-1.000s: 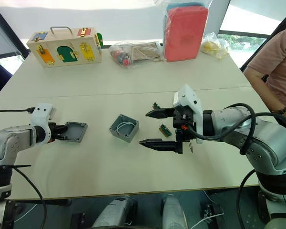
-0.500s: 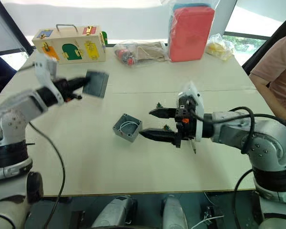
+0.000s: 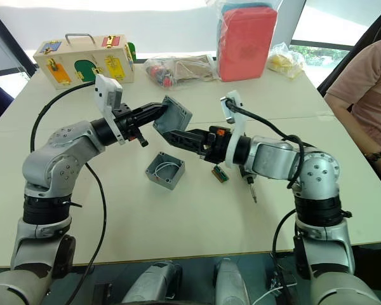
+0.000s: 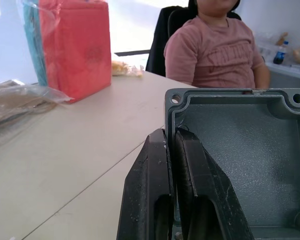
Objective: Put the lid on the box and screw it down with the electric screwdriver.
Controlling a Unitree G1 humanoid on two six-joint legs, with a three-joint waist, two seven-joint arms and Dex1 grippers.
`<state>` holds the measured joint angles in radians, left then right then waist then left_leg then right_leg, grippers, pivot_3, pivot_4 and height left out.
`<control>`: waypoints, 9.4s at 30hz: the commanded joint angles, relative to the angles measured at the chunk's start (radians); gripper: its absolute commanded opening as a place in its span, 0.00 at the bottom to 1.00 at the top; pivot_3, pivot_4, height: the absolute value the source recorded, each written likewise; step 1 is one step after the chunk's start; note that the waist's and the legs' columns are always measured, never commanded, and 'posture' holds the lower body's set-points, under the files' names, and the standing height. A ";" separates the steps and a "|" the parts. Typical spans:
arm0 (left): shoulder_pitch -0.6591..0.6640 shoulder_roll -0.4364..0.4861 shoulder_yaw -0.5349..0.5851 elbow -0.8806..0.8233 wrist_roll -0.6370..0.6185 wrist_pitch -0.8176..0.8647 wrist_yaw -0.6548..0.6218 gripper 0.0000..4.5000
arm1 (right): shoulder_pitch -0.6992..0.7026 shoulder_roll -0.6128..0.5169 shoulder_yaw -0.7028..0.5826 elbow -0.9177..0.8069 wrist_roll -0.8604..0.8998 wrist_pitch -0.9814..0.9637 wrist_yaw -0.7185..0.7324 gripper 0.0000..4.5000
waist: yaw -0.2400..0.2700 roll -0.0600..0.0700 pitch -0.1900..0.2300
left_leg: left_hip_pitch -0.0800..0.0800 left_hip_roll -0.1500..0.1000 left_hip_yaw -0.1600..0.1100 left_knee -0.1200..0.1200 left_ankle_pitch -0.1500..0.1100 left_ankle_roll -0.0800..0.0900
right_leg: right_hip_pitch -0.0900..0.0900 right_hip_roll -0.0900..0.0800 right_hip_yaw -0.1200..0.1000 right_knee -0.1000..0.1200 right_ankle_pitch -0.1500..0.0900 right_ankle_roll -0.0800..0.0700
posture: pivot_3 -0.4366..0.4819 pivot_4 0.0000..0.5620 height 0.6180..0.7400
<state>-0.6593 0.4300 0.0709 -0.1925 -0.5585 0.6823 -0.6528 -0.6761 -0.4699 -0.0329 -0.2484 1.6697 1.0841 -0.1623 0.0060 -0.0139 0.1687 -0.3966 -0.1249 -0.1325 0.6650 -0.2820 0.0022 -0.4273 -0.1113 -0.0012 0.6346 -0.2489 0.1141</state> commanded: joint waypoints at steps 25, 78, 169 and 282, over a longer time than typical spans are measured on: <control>0.040 0.199 0.099 -0.045 -0.161 0.157 -0.127 0.56 | -0.081 -0.191 0.123 -0.199 -0.428 -0.122 0.280 0.06 | -0.012 0.001 0.000 | -0.001 0.000 0.000 0.000 0.000 0.000 | -0.002 0.004 0.000 0.000 0.000 0.000 | 0.48 0.27 1.00; -0.194 0.601 -0.300 0.472 0.095 -0.330 -0.962 0.99 | 0.344 0.156 0.674 0.079 -2.948 -1.127 0.255 0.06 | -0.024 0.000 0.000 | -0.009 0.001 0.001 0.000 0.003 -0.005 | -0.017 0.009 0.003 0.015 -0.001 0.000 | 0.48 0.27 1.00; -0.210 0.460 -0.206 0.500 0.208 -0.377 -0.932 0.99 | 0.323 0.113 0.668 0.081 -2.980 -1.110 0.560 0.06 | -0.019 -0.001 -0.004 | -0.006 0.002 0.001 0.001 0.003 -0.006 | -0.015 0.009 0.004 0.015 -0.001 0.000 | 0.48 0.27 1.00; -0.094 0.176 -0.408 0.742 0.553 -0.733 -0.842 0.00 | 0.333 -0.083 0.502 -0.088 -2.835 -1.219 0.711 1.00 | 0.015 0.005 -0.037 | 0.024 0.000 -0.004 -0.002 -0.005 0.005 | 0.018 0.008 0.003 0.009 -0.008 0.001 | 0.48 0.27 1.00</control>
<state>-0.7962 0.6051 -0.2795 0.5174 -0.0676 -0.0710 -1.4926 -0.3377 -0.5188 0.5316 -0.3404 -1.1899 -0.1403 0.5045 0.0212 -0.0088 0.1315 -0.3723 -0.1256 -0.1361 0.6632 -0.2864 0.0063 -0.4087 -0.1033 0.0022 0.6437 -0.2572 0.1147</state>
